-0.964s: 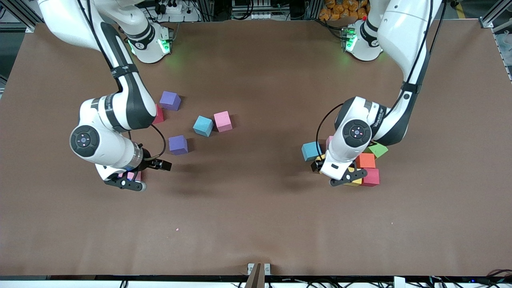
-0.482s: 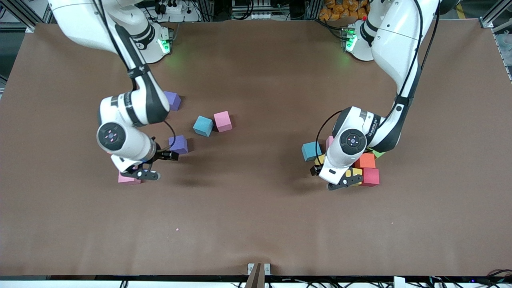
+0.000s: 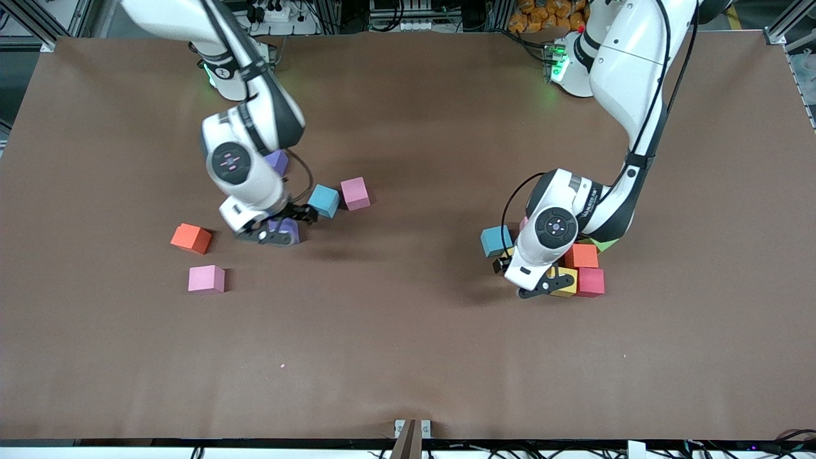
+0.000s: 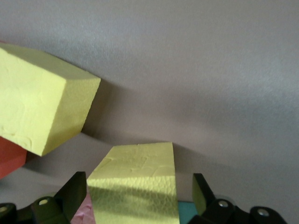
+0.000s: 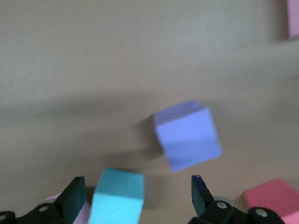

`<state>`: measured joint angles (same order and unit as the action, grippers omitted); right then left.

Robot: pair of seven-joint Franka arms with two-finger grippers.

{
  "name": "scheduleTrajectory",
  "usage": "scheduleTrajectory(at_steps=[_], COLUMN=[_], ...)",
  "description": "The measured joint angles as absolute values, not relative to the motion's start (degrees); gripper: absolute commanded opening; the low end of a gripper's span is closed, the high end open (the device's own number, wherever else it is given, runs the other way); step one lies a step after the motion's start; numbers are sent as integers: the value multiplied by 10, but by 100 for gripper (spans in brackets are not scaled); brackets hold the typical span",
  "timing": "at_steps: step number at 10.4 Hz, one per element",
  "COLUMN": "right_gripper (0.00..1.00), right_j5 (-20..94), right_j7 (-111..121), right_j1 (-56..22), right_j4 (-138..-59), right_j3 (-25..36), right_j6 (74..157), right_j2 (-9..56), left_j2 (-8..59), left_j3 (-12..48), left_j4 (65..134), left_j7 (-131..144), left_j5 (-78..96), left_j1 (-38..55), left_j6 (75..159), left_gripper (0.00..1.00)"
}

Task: Form number 2 with 11 blocks
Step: 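Close the left gripper on yellow while the right gripper grasps cyan, then place the yellow cube mid-table with the left gripper while the right carries cyan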

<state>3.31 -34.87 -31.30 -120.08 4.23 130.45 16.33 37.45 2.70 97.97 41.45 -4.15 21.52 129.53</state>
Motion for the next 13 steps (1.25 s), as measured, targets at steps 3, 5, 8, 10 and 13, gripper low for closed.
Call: scheduleTrajectory(at_steps=[3,5,8,10,13], right_gripper=[100,100,100,100,100], right_j5=[71,116,125,129,158], right_j7=[-389,-389,-389,-396,-399], right_j1=[-323,-323,-324,-330,-345], right_j4=[-1238,-1243,-1249,-1256,-1259], right_j3=[45,46,45,43,42], right_j6=[1314,1327,1357,1374,1388], right_j2=[163,163,168,178,202], left_j2=[375,375,374,366,320], left_j3=[30,33,33,33,34], left_j4=[980,980,979,974,968], left_j7=[416,416,417,417,417], left_j5=[-36,-34,-34,-34,-34], left_j1=[216,216,216,216,216], left_j6=[1280,1279,1278,1267,1219], left_gripper=[100,79,57,52,53])
